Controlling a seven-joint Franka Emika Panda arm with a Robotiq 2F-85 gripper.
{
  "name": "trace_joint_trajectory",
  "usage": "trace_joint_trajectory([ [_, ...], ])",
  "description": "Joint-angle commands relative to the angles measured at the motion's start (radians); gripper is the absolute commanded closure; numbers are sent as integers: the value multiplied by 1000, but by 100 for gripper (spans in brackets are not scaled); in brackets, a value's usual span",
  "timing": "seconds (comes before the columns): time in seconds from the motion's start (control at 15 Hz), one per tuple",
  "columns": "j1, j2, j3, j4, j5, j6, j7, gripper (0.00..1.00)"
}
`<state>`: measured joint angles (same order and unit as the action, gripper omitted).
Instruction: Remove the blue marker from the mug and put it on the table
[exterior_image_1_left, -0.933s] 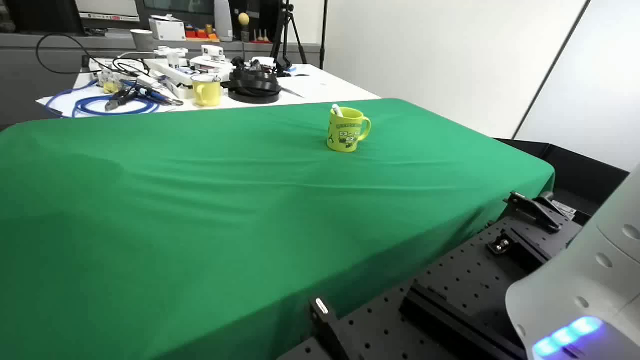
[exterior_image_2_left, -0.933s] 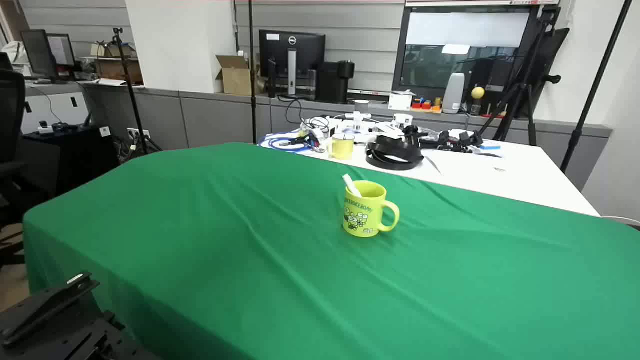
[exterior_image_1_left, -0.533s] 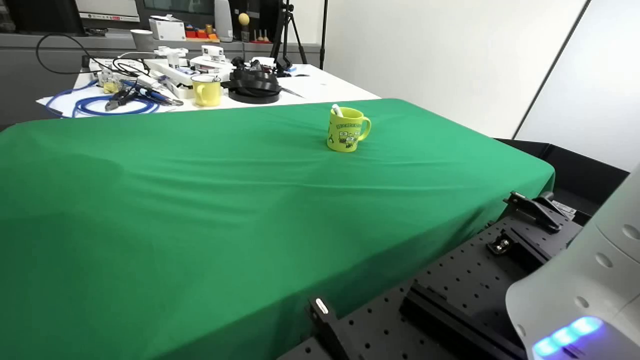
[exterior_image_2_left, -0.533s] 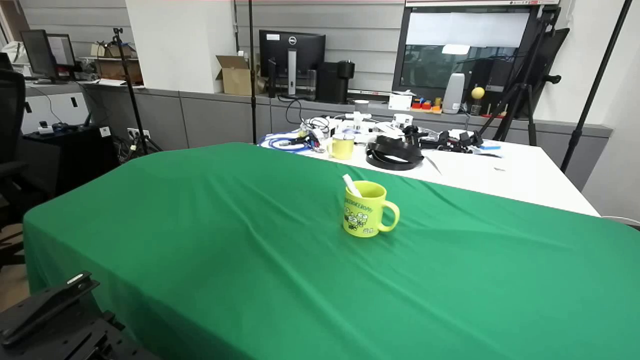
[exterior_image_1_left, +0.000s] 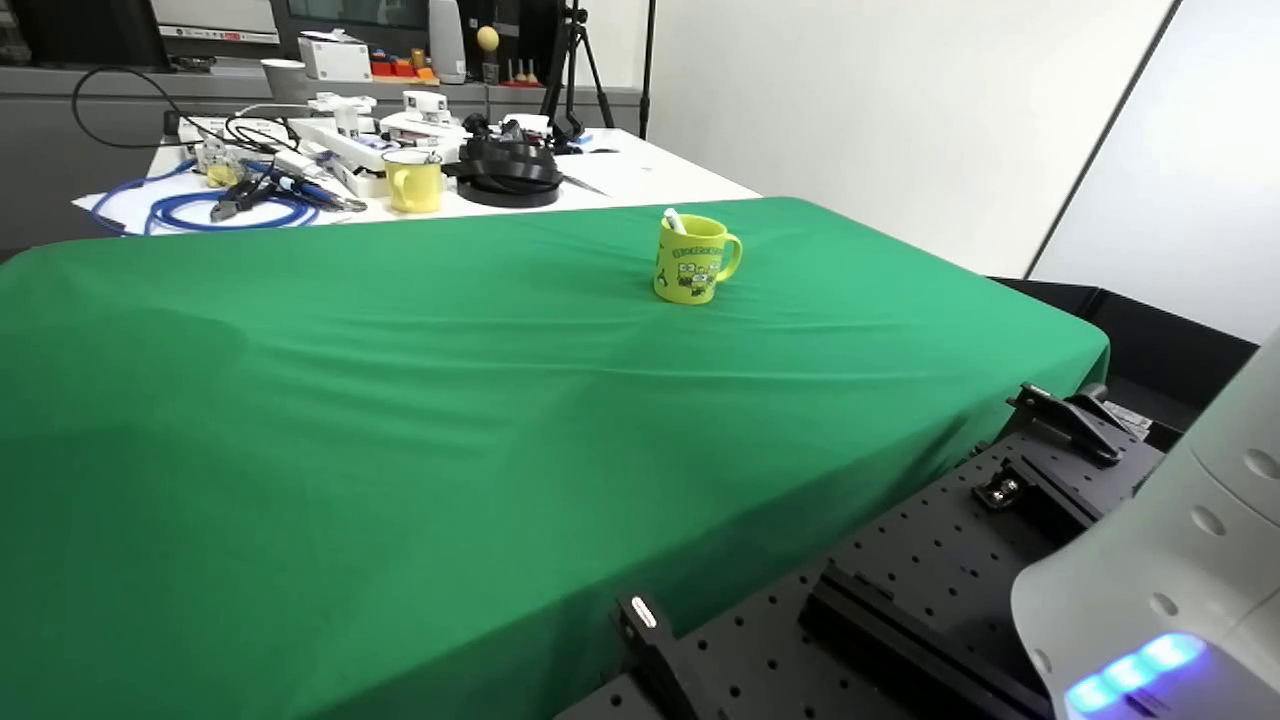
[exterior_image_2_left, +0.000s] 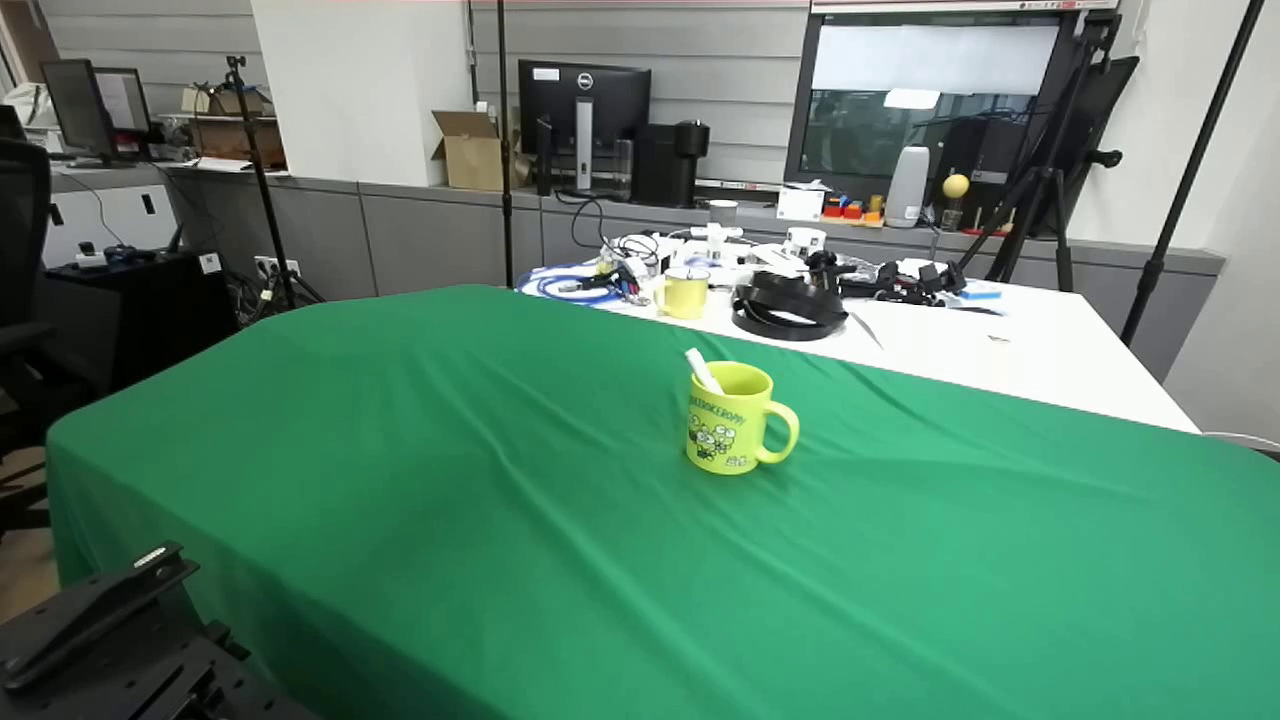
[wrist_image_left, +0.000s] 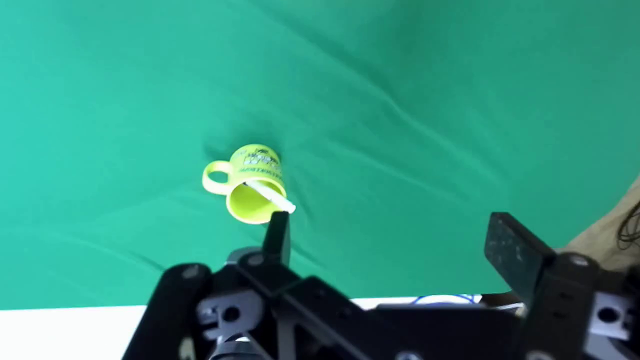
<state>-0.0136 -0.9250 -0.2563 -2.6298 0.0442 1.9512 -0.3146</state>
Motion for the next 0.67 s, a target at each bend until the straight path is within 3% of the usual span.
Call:
trace_joint_trajectory([
  [0.0, -3, 189, 91, -41, -40, 282, 57, 0],
  [0.2, -17, 378, 202, -64, -98, 557, 146, 0],
  [0.4, -81, 593, 349, -34, -240, 814, 307, 0],
  [0.53, -234, 725, 521, 28, -431, 891, 467, 0],
  [0.6, -310, 734, 591, 61, -516, 864, 515, 0],
])
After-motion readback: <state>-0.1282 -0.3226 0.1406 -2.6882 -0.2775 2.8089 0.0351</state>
